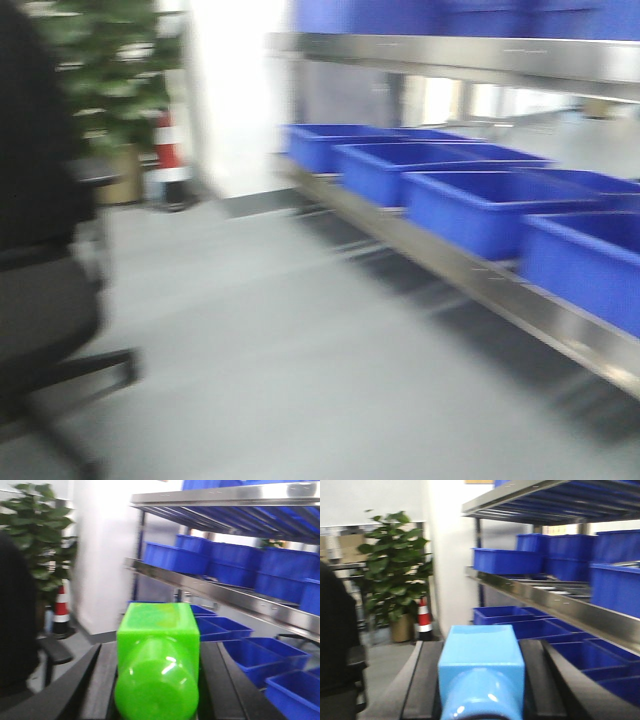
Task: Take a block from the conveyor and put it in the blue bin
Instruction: 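Drive the base toward the shelf rack of blue bins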
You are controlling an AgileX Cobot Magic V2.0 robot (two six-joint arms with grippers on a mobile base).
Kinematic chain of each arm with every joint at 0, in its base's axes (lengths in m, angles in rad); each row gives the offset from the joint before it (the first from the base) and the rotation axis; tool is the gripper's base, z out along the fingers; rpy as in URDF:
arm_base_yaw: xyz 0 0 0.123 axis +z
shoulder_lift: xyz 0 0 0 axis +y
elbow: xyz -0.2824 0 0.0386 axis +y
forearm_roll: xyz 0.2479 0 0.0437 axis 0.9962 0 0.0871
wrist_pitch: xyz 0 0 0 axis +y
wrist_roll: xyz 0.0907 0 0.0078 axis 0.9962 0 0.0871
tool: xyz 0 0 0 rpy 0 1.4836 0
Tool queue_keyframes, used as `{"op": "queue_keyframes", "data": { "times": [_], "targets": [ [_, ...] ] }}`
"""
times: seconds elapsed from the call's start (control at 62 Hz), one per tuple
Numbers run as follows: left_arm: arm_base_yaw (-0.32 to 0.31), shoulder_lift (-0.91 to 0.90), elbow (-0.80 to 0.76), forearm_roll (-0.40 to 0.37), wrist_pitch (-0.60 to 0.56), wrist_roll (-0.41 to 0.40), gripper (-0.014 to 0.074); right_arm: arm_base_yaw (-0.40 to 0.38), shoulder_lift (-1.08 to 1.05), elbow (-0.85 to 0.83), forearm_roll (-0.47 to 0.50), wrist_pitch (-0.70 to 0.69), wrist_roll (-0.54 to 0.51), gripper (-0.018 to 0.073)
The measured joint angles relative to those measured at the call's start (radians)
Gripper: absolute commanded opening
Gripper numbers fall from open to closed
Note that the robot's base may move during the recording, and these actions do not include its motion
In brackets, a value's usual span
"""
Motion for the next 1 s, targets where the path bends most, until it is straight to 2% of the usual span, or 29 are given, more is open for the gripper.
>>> {"op": "queue_keyframes", "data": {
  "times": [0.999],
  "targets": [
    [0.0,0.0,0.0,0.002,0.0,0.0,-0.0111,0.0,0.0,0.0,0.0,0.0,0.0,-0.0162]
  ]
}}
